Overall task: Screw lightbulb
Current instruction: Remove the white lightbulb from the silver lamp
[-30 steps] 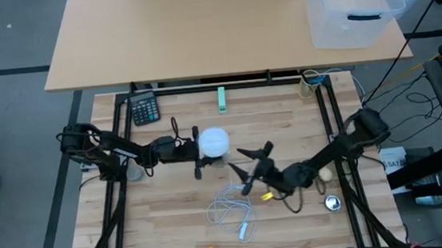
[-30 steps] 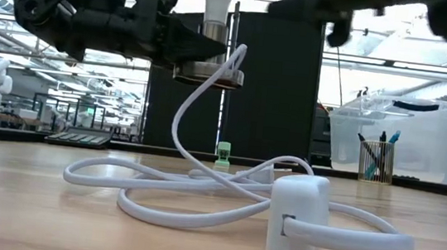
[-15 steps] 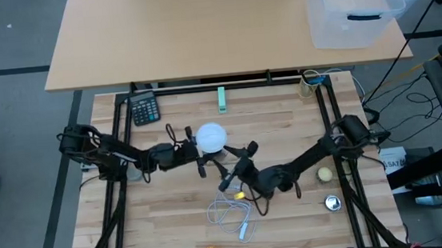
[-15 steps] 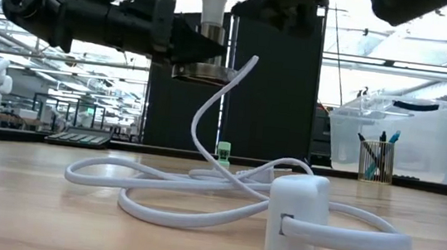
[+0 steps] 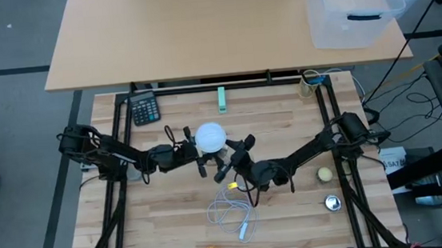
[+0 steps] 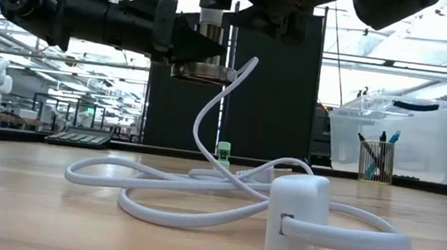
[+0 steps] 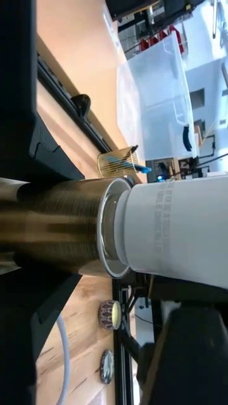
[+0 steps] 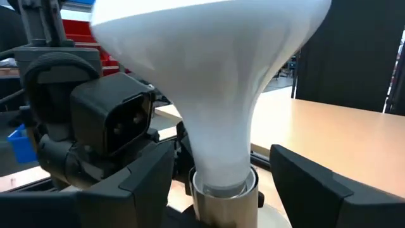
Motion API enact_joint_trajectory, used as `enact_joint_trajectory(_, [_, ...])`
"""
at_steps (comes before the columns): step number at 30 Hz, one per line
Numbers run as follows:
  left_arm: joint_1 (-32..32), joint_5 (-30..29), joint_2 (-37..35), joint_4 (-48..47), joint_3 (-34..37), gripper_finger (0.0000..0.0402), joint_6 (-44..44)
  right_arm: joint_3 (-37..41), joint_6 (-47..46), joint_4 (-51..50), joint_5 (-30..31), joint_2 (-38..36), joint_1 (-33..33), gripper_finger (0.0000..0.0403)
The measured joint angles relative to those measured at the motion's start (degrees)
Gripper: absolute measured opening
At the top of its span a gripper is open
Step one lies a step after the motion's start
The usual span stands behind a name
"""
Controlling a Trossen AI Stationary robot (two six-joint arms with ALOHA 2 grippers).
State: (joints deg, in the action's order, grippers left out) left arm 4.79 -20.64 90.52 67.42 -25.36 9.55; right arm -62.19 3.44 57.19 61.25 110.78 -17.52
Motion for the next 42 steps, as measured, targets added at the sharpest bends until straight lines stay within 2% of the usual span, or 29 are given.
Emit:
enact_joint_trajectory(15, [0.0, -1.0, 0.0, 0.0, 0.0, 0.0172, 0.1, 0.0, -0.8, -0.5, -9.0, 0.0, 4.1, 0.0238])
enact_joint_trajectory(18, [0.0, -1.0, 0.0, -0.5, 0.0, 0.0172, 0.1, 0.0, 0.6, -0.4, -9.1, 0.0, 4.1, 0.0210])
enact_joint_trajectory(23, [0.1, -1.0, 0.0, -1.0, 0.0, 0.0172, 0.0, 0.0, 2.9, -0.4, -9.8, -0.1, 4.0, 0.0138])
enact_joint_trajectory(25, [0.0, -0.2, 0.0, -1.3, 0.0, 0.0172, -0.1, 0.0, 3.5, -0.4, -9.7, -0.1, 3.9, 0.0124])
enact_joint_trajectory(31, [0.0, 6.4, -0.1, -3.3, 0.0, 0.0172, -1.0, 0.2, 3.7, -1.6, -11.8, -0.1, 2.8, 0.0125])
enact_joint_trajectory(42, [-0.1, 27.3, -0.1, -5.6, 0.0, 0.0172, -2.0, 0.1, 1.3, -6.5, -15.0, -0.4, -1.5, 0.0125])
